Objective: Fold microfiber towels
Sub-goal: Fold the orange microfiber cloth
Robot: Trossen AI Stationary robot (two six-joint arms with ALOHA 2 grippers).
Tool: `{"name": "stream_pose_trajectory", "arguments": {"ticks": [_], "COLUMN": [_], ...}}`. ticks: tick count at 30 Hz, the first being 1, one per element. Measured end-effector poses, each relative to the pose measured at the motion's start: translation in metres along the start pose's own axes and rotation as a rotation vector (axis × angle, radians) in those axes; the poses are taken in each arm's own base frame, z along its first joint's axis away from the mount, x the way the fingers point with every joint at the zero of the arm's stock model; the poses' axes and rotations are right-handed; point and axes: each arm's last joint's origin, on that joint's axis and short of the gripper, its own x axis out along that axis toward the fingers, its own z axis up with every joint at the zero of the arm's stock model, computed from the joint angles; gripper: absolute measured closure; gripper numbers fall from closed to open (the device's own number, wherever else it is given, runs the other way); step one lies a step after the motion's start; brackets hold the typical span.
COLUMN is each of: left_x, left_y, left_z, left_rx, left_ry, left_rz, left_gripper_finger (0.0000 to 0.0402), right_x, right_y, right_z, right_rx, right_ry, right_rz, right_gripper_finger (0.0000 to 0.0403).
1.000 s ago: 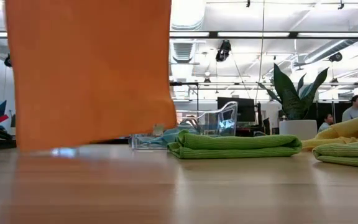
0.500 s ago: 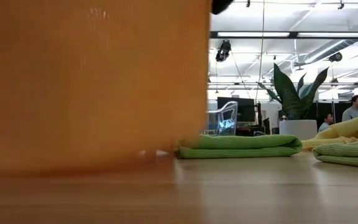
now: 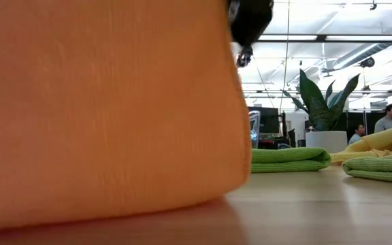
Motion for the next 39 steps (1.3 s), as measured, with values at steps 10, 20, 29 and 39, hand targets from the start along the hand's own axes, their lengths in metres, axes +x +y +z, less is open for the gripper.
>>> {"name": "stream_pose_trajectory", "arguments": {"ticks": [10,20,29,39], "left_x": [-0.015,-0.004,0.000,-0.025], "left_y": [0.072,0.110,0.120,0.108], "left_z": [-0.005,-0.014,-0.014,-0.006], "left_rx": [-0.078,-0.120,-0.147,-0.187], "left_ry": [-0.007,0.050,0.072,0.133], "left_rz": [0.376,0.490,0.531,0.420], "left_gripper_finger": [0.0401,0.0401,0.0401,0.0401], "right_x": [0.021,0.028,0.031,0.035], "right_y": [-0.054,-0.097,-0.120,-0.124], "right_z": [0.004,-0.010,-0.009,-0.014], "right_rx": [0.141,0.190,0.178,0.150], "right_ry": [0.026,0.156,0.160,0.135], "right_rz": [-0.173,-0.389,-0.426,-0.405], "right_gripper_finger": [0.0394,0.0394,0.0394,0.0394]}}
